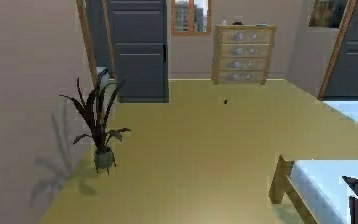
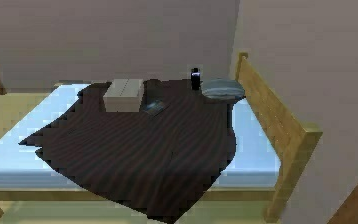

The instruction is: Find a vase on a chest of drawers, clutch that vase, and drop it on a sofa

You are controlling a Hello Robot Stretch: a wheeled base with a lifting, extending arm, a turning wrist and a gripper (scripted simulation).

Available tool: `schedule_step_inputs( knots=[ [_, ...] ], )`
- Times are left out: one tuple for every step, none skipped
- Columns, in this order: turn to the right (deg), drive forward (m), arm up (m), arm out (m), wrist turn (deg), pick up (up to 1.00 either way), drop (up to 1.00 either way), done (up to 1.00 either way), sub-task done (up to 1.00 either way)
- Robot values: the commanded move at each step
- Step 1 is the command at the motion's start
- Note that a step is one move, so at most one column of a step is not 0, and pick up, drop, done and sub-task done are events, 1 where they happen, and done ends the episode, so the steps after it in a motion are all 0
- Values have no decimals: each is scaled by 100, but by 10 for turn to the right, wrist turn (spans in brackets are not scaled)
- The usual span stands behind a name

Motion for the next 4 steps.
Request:
schedule_step_inputs(
  knots=[
    [0, 25, 0, 0, 0, 0, 0, 0, 0],
    [30, 0, 0, 0, 0, 0, 0, 0, 0],
    [0, 100, 0, 0, 0, 0, 0, 0, 0],
    [0, 80, 0, 0, 0, 0, 0, 0, 0]
  ],
)
